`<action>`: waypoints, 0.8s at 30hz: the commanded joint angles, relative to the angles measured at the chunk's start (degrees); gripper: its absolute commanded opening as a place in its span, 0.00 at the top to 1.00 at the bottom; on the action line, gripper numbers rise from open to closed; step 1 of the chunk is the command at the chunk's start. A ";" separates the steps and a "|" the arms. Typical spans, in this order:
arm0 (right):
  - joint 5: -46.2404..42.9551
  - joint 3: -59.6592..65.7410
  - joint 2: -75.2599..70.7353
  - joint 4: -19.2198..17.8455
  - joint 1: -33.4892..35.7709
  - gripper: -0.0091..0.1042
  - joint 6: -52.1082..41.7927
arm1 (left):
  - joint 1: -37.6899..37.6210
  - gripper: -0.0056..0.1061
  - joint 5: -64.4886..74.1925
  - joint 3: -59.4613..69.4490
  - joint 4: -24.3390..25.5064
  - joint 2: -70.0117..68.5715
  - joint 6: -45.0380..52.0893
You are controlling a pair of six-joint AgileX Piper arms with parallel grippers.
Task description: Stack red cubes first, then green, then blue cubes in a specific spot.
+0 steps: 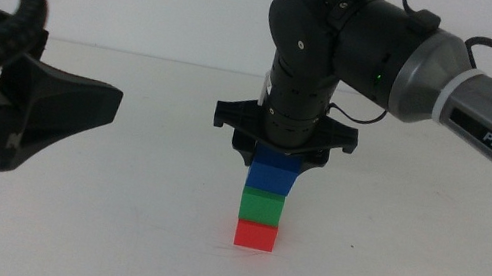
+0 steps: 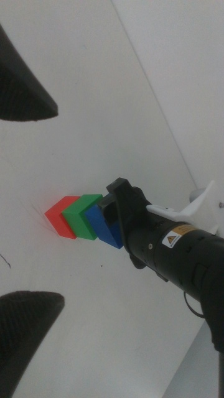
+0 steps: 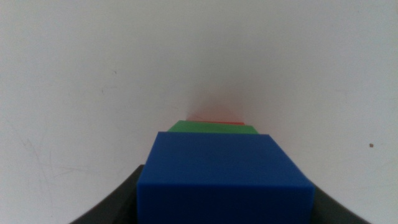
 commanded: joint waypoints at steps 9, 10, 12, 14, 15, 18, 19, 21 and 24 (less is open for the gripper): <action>3.32 -1.33 -2.35 -1.78 -0.22 0.89 -1.23 | -0.11 0.11 -3.82 -1.67 -1.19 -0.19 -0.51; 3.25 -1.33 -2.35 -1.78 -0.22 0.88 -1.52 | -0.11 0.11 -3.82 -1.67 -1.19 -0.19 -0.51; 2.98 -1.33 -2.35 -1.78 -0.22 0.85 -1.84 | -0.11 0.11 -3.82 -1.67 -1.19 -0.19 -0.51; 2.98 -1.33 -2.35 -1.78 -0.22 0.81 -1.84 | -0.11 0.11 -3.82 -1.67 -1.19 -0.19 -0.51; 2.98 -1.33 -2.35 -1.78 -0.22 0.79 -1.84 | -0.11 0.11 -3.82 -1.67 -1.19 -0.19 -0.51; 2.98 -1.33 -2.35 -1.15 -0.22 0.44 -2.01 | -0.11 0.11 -3.82 -1.67 -1.19 -0.19 -0.51; 2.98 -1.33 -2.35 -1.10 -0.22 0.42 -2.01 | -0.11 0.11 -3.82 -1.67 -1.19 -0.19 -0.51; 2.98 -1.33 -2.35 -1.10 -0.22 0.37 -2.07 | -0.11 0.11 -3.82 -1.67 -1.19 -0.19 -0.51; 2.98 -1.33 -2.35 -1.10 -0.22 0.33 -2.40 | -0.11 0.11 -3.82 -1.67 -1.19 -0.19 -0.51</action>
